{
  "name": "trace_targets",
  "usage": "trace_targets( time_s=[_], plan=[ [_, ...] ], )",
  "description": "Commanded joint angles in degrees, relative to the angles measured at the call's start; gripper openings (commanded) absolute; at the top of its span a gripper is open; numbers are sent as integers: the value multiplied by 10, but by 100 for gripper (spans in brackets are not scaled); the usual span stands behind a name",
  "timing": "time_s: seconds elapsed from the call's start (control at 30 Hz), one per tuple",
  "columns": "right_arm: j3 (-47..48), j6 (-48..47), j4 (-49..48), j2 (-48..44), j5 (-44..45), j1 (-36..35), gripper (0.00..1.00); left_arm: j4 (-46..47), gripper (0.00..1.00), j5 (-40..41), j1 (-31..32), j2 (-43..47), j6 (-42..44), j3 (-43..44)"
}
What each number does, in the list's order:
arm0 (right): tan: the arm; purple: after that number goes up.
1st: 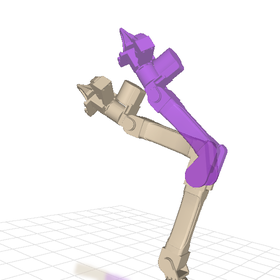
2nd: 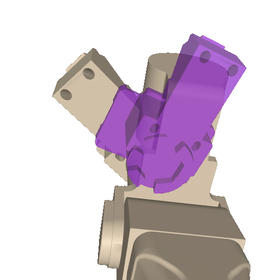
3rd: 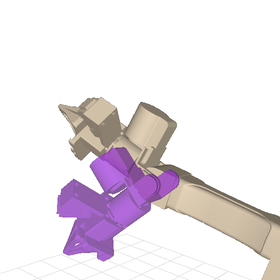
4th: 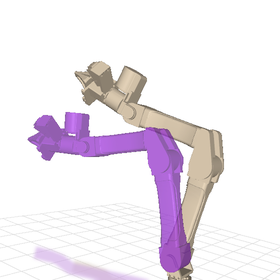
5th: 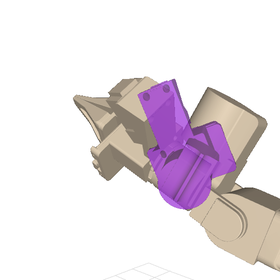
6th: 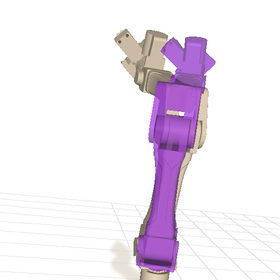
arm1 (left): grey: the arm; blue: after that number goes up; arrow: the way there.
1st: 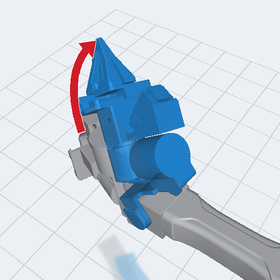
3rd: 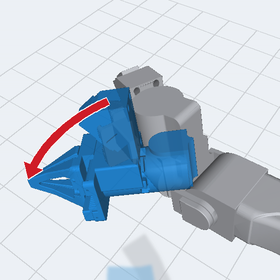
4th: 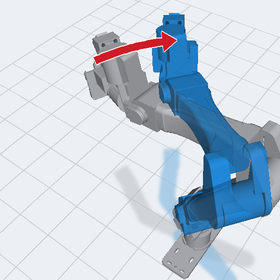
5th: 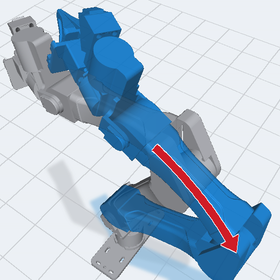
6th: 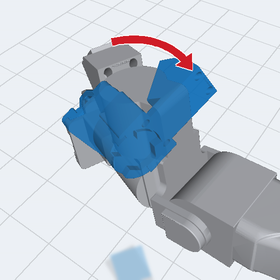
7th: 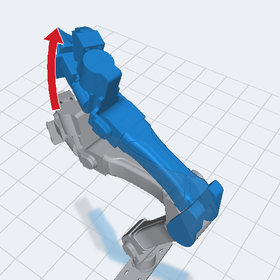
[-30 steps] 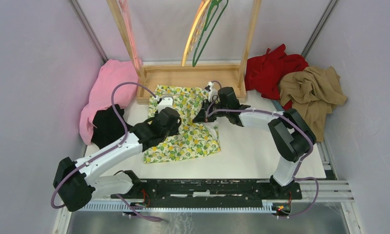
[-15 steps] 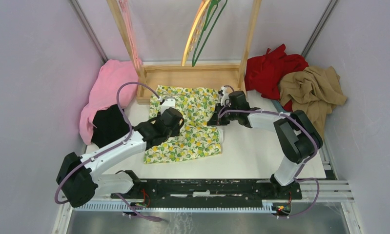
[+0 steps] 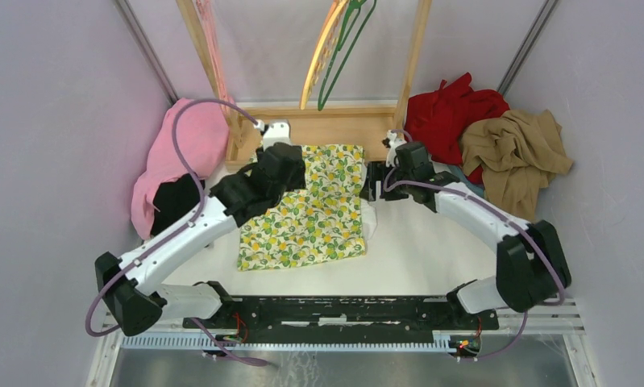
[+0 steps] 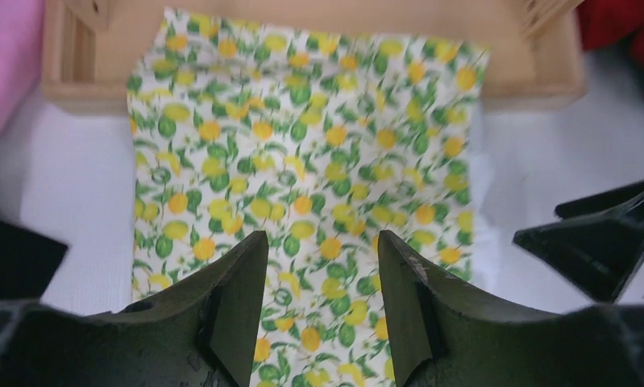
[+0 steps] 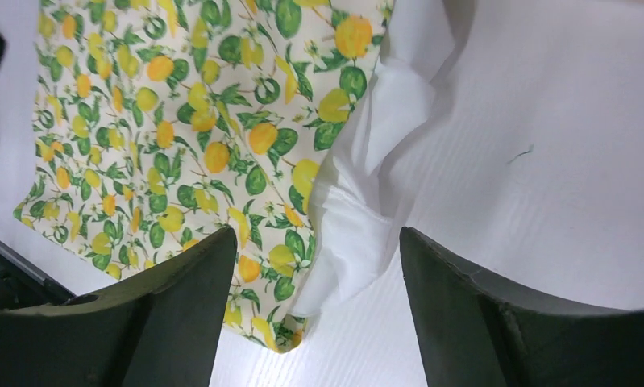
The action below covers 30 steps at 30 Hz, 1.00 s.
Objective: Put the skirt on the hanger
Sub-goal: Flatten out the skirt at the center of the board, then pick up the hanger from the clothesline.
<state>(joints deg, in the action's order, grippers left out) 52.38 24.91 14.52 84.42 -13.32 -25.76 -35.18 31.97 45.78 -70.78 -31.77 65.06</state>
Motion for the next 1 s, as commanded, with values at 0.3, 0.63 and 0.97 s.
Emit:
trace_targets(
  time_s=[0.3, 0.63, 0.97],
  plan=[
    [4, -17, 84, -202, 18, 3, 78, -171, 66, 157, -32, -7, 101, 336],
    [-35, 6, 52, -232, -36, 2, 55, -129, 71, 76, -161, -155, 179, 527],
    [-57, 13, 38, -251, -55, 2, 47, -79, 68, 83, -205, -245, 196, 601]
  ],
)
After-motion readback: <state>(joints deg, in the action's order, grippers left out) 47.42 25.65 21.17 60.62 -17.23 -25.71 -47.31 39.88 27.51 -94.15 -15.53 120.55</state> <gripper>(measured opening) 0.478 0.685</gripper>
